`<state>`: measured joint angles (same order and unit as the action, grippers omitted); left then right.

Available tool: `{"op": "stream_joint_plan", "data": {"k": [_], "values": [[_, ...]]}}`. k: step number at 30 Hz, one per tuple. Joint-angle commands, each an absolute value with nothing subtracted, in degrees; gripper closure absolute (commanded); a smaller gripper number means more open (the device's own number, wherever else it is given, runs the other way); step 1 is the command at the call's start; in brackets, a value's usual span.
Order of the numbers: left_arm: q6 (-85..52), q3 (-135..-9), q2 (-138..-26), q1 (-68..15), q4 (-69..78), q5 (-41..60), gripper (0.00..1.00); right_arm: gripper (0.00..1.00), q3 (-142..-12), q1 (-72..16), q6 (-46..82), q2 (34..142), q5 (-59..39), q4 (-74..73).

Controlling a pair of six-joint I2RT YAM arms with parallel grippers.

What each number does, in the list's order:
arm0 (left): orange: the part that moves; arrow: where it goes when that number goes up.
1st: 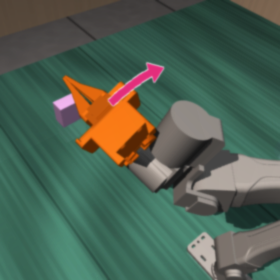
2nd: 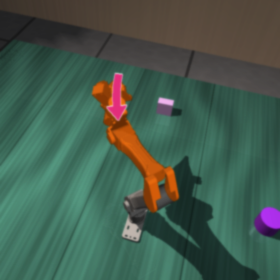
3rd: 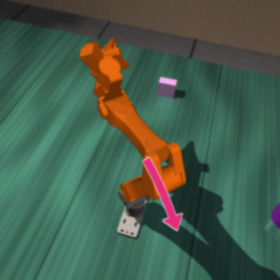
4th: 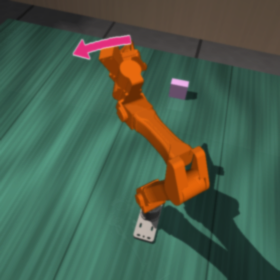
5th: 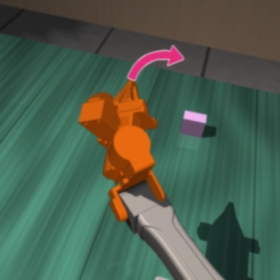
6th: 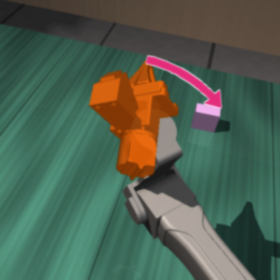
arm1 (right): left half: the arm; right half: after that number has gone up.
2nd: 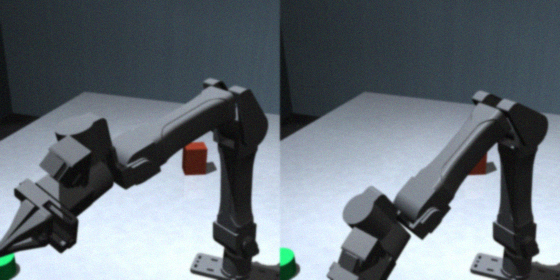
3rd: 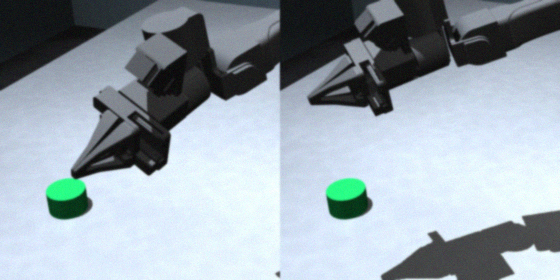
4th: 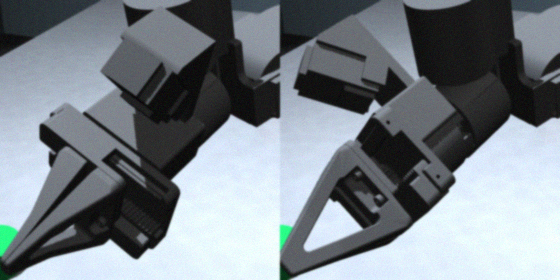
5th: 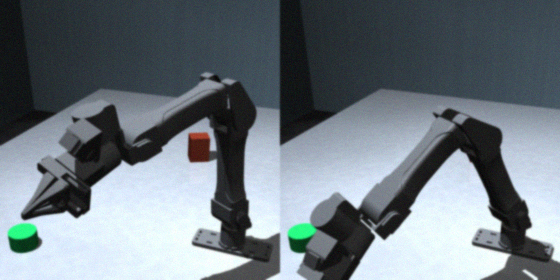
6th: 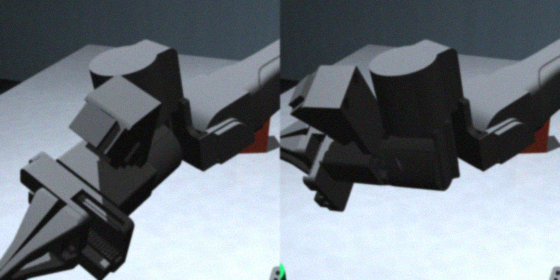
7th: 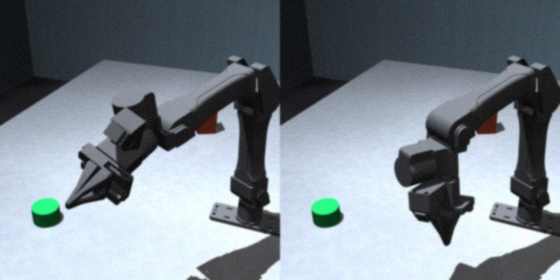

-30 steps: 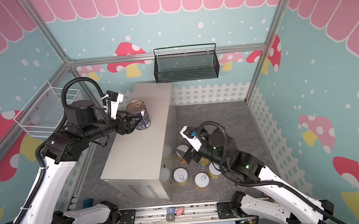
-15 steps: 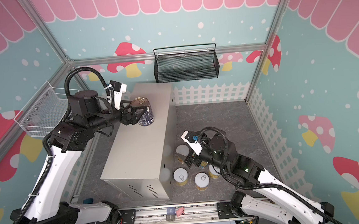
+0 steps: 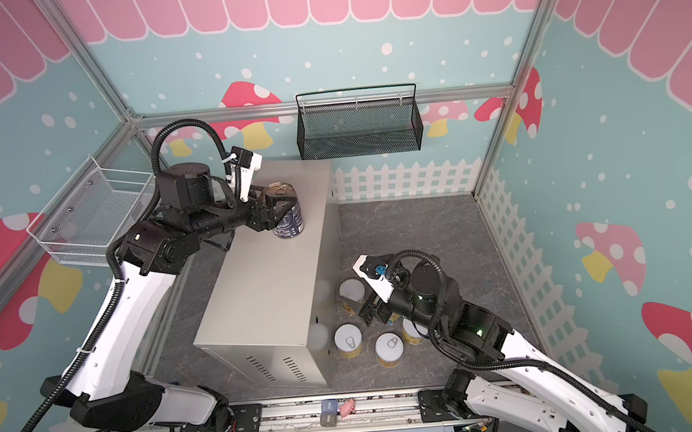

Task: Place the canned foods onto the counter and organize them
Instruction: 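Slide the can with the left gripper toward the cabinet end near the black basket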

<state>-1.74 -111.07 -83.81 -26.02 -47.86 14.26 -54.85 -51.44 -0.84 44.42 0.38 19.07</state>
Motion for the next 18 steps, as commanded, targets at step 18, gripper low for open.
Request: {"op": "stream_joint_plan", "data": {"k": [18], "values": [[2.8, -137.3, -102.4, -17.8, -47.6, 9.5, 0.42, 0.01, -52.1, -51.6, 0.8, 42.2, -0.7, 16.5]]}}
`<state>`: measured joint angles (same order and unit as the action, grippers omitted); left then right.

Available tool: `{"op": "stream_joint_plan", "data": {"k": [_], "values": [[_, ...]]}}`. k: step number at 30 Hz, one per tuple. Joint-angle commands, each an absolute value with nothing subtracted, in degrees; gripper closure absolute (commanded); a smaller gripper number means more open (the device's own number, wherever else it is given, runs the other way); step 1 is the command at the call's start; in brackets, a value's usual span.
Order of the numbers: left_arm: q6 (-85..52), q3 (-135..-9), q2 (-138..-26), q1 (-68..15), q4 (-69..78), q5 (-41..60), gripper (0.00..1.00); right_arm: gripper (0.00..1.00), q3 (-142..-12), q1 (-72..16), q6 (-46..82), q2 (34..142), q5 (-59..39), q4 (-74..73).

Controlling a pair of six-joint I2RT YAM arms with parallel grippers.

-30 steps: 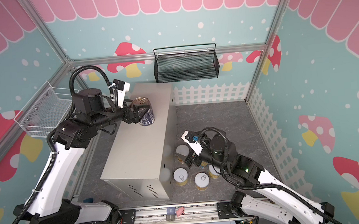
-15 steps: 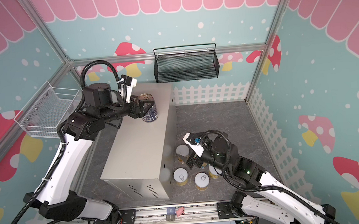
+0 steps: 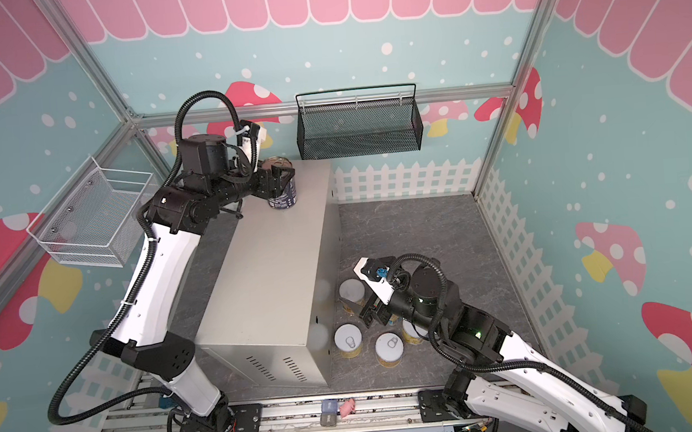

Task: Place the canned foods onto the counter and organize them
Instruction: 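Slide the can with the left gripper toward the cabinet end near the black basket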

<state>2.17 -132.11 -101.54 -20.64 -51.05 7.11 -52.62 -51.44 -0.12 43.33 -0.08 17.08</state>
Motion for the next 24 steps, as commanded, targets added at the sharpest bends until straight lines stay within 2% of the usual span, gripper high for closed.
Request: {"op": "stream_joint_plan", "data": {"k": [1, 11, 20, 24], "values": [[2.0, -138.7, -103.3, -16.8, -47.6, 10.7, 0.42, 0.01, -52.0, -51.7, 1.0, 41.8, -0.4, 16.7], [0.3, -146.9, -110.6, -11.3, -47.4, 20.1, 0.43, 0.0, -51.9, -51.6, 1.9, 40.5, 1.5, 18.3], [1.2, -146.4, -109.0, -10.2, -48.2, 21.6, 0.43, 0.01, -52.1, -51.6, 2.1, 41.4, 1.8, 18.5], [2.1, -145.8, -107.9, -8.6, -50.3, 24.1, 0.46, 0.01, -52.2, -51.7, 2.1, 42.0, 1.4, 18.1]]}}
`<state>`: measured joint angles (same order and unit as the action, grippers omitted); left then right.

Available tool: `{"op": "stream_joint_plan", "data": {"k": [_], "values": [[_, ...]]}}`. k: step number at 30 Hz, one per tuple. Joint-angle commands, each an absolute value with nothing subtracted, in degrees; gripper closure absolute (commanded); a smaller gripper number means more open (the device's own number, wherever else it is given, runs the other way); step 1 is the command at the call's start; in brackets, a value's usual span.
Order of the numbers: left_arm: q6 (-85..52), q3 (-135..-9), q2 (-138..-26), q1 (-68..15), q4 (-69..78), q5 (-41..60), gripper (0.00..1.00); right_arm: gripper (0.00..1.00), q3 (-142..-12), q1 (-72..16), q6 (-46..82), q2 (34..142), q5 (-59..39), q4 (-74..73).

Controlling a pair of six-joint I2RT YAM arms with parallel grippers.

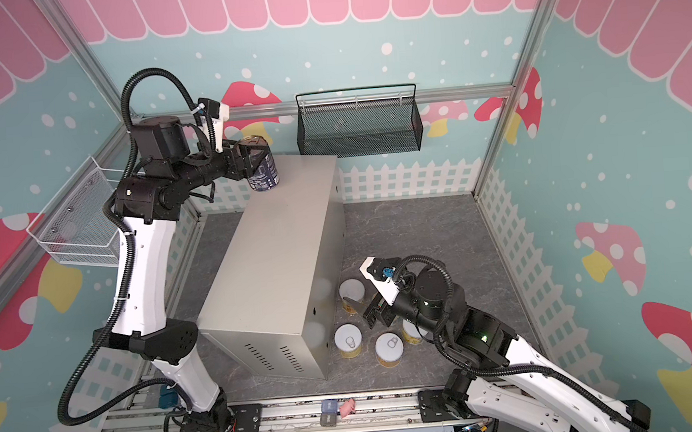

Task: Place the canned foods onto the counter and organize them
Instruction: 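Slide the can with the left gripper toward the cabinet end near the black basket, then release the can and withdraw the left gripper while the right gripper reaches it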

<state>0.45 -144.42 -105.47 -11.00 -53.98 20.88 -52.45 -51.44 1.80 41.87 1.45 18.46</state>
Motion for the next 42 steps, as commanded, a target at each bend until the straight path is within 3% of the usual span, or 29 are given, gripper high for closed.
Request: {"op": "stream_joint_plan", "data": {"k": [1, 18, 28, 35, 38, 40, 41, 42], "values": [[2.8, -145.7, -107.6, -8.1, -51.2, 25.1, 0.46, 0.01, -52.3, -51.7, 2.1, 42.2, 1.3, 18.0], [9.6, -127.2, -91.0, -5.9, -58.0, 29.4, 0.48, 0.01, -52.7, -51.7, 1.2, 46.3, -0.7, 15.0], [6.5, -132.7, -95.6, -5.1, -58.6, 38.0, 0.5, 0.0, -55.4, -51.7, -0.1, 49.4, -0.4, 13.7], [7.3, -134.4, -97.8, -10.2, -58.6, 32.9, 0.49, 0.01, -69.5, -51.4, -1.1, 57.7, 7.8, 16.2], [6.9, -135.5, -99.0, -11.1, -58.9, 31.2, 0.48, 0.01, -75.8, -50.3, -3.1, 61.8, 6.2, 17.8], [6.5, -135.8, -99.4, -11.4, -59.0, 31.0, 0.4, 0.01, -80.1, -49.2, -4.9, 65.0, 2.4, 18.2], [6.4, -135.9, -99.4, -11.7, -59.0, 30.7, 0.31, 0.0, -82.0, -48.7, -5.5, 66.7, 1.1, 18.1], [6.3, -135.8, -99.3, -11.8, -59.0, 30.0, 0.16, 0.01, -84.6, -48.3, -6.5, 68.8, -0.6, 18.4]]}}
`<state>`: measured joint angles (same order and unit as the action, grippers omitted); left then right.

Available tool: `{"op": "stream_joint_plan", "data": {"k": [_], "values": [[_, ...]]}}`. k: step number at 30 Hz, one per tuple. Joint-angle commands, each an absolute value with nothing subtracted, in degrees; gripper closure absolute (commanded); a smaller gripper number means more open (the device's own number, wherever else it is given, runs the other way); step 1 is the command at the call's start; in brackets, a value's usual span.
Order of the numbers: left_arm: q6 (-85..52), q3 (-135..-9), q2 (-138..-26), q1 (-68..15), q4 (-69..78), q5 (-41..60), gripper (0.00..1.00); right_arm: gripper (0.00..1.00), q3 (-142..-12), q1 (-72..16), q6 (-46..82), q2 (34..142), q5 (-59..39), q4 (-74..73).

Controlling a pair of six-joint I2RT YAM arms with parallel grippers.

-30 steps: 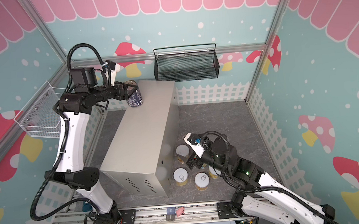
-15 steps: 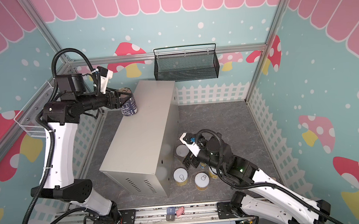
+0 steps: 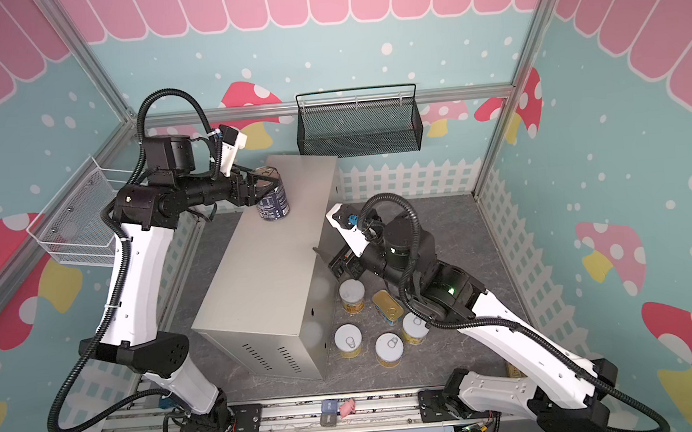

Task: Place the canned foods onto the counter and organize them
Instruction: 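Release the can and withdraw the left gripper while the right gripper reaches it, then grasp the can with the right gripper and shift it to the far corner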

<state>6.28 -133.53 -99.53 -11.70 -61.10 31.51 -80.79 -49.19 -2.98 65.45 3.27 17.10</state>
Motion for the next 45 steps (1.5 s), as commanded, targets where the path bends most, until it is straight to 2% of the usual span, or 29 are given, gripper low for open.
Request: {"op": "stream_joint_plan", "data": {"k": [1, 8, 16, 24, 31, 34, 39, 42, 45], "values": [[5.9, -135.8, -99.1, -12.0, -59.0, 29.4, 0.02, 0.01, -86.6, -47.9, -7.7, 70.7, -2.0, 18.4], [2.4, -132.5, -93.3, -10.3, -59.6, 23.2, 0.01, 0.01, -100.0, -43.9, -10.2, 83.4, -9.4, 18.8], [-3.4, -113.9, -76.3, -4.7, -57.7, 18.5, 0.01, 0.01, -113.3, -41.9, -9.4, 96.1, -15.6, 20.3], [-2.5, -97.1, -62.1, -4.1, -55.8, 15.5, 0.01, 0.01, -124.0, -41.8, -7.1, 105.9, -17.1, 20.6], [-1.0, -88.9, -55.0, -4.0, -54.4, 23.0, 0.01, 0.02, -133.6, -41.3, -3.3, 114.6, -18.0, 20.4], [-0.4, -87.2, -53.7, -4.1, -54.0, 26.1, 0.01, 0.08, -136.8, -41.0, -1.9, 117.1, -17.5, 20.4], [-0.9, -84.4, -52.2, -4.0, -51.8, 27.0, 0.01, 0.27, -138.3, -39.8, 0.5, 119.1, -17.1, 18.6], [-2.1, -82.3, -51.1, -4.1, -49.1, 27.0, 0.01, 0.32, -138.3, -38.9, 0.9, 120.2, -15.3, 16.0], [-3.1, -80.1, -50.0, -4.1, -46.7, 27.4, 0.01, 0.33, -138.3, -38.1, 0.3, 121.8, -14.5, 12.3]]}}
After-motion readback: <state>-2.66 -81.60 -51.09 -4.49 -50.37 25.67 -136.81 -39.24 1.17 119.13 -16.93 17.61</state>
